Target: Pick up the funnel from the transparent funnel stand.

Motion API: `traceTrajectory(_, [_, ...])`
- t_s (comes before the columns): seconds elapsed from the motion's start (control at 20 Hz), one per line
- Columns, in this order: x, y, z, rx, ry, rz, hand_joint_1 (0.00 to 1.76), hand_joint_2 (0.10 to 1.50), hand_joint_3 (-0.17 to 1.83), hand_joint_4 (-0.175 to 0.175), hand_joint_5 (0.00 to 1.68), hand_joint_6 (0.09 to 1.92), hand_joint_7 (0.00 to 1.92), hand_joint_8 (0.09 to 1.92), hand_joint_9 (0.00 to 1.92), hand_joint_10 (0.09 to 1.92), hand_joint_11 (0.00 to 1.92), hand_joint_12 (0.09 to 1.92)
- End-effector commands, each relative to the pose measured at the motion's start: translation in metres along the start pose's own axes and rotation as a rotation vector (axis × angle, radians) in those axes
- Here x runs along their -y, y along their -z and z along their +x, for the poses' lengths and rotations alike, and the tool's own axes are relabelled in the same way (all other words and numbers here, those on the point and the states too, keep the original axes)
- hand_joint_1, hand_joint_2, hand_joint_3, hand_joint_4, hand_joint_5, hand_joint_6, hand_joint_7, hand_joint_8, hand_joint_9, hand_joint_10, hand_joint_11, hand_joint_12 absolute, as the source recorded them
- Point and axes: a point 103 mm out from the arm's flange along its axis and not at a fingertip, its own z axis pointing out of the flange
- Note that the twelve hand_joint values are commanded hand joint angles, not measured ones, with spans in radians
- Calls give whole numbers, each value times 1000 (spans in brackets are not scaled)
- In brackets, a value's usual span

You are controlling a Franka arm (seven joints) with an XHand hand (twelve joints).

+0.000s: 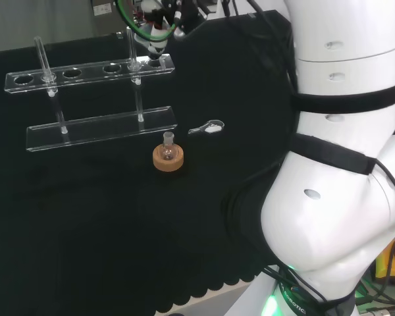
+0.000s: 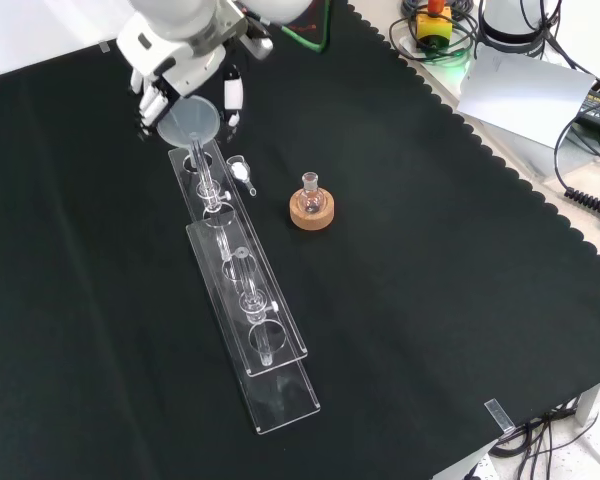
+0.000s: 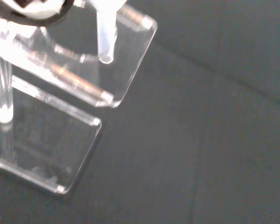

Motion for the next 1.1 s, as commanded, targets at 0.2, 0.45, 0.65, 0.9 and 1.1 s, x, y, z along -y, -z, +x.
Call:
traceTrajectory(0.2, [30, 22, -22, -45, -49, -57, 833, 714, 541, -92, 557, 762, 771, 977, 1136, 535, 881, 1032])
traceTrajectory(0.45, [56, 24, -31, -80, -65, -90, 833, 713, 545, -92, 546, 765, 761, 973, 1136, 537, 877, 1037])
traceTrajectory(0.65, [80, 26, -30, -75, -72, -90, 836, 712, 548, -92, 550, 771, 758, 971, 1144, 541, 875, 1040])
traceTrajectory(0.9, [112, 30, -27, -73, -85, -99, 838, 710, 553, -92, 554, 776, 758, 967, 1150, 542, 874, 1043])
traceTrajectory(1.1, [136, 24, -22, -81, -93, -102, 840, 708, 557, -92, 554, 778, 759, 964, 1154, 543, 873, 1045])
